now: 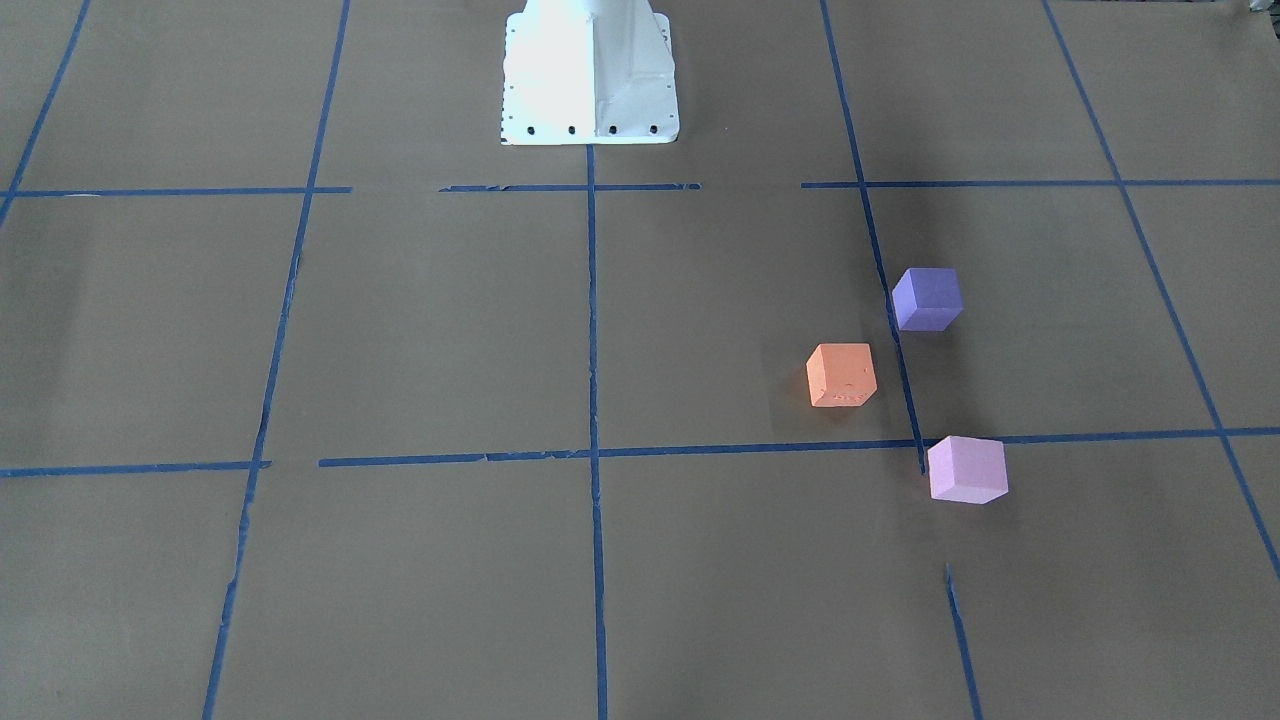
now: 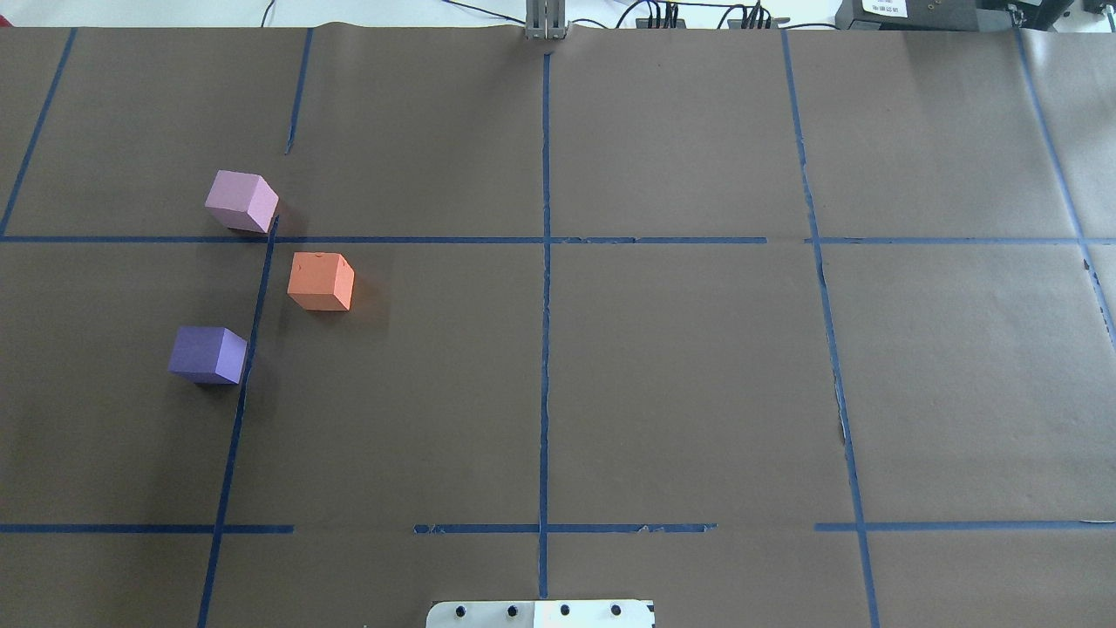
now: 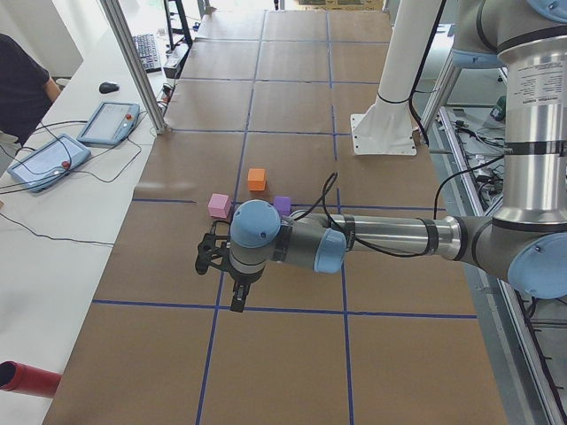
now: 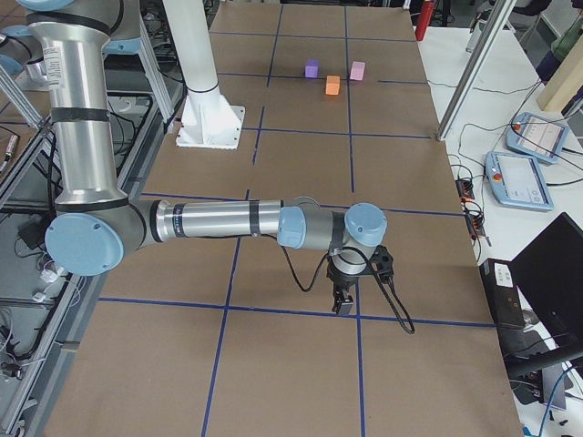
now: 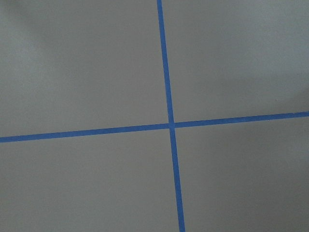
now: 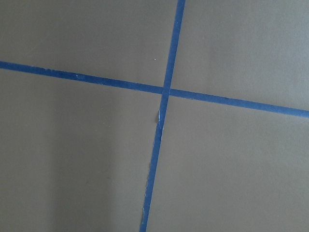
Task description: Arrange blocks in a line
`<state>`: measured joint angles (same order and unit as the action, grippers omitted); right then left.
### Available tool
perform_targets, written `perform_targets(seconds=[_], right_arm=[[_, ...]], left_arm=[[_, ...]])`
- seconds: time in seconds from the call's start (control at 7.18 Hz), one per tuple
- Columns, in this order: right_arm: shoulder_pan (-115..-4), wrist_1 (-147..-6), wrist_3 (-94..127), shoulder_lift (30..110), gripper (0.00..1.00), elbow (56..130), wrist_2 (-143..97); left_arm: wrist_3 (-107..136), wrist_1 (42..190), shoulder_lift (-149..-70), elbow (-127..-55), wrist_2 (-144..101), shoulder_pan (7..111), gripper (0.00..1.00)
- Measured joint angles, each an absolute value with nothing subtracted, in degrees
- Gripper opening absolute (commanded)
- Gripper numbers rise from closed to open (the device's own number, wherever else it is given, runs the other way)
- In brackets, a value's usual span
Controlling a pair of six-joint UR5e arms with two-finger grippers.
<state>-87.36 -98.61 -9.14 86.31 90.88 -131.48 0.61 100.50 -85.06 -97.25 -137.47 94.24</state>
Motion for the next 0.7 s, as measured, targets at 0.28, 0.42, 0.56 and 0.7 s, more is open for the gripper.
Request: perform_targets(seconds=[0.28, 0.42, 0.56, 0.7], right_arm=[[-87.4, -98.6, -9.1, 86.3, 1.0, 90.9, -131.5], [-87.4, -98.6, -9.1, 86.3, 1.0, 90.9, -131.5], [-87.4, -98.6, -9.1, 86.3, 1.0, 90.9, -131.5], [-87.4, -98.6, -9.1, 86.3, 1.0, 90.9, -131.5]], left_arm=[[0.7, 100.1, -85.0, -97.3, -137.5, 93.5, 1.0], [0.8, 99.8, -84.9, -97.3, -137.7, 93.2, 1.0], [1.3, 99.7, -84.9, -97.3, -137.9, 93.1, 1.0], [2.3, 99.6, -84.9, -97.3, -137.9, 92.6, 1.0]])
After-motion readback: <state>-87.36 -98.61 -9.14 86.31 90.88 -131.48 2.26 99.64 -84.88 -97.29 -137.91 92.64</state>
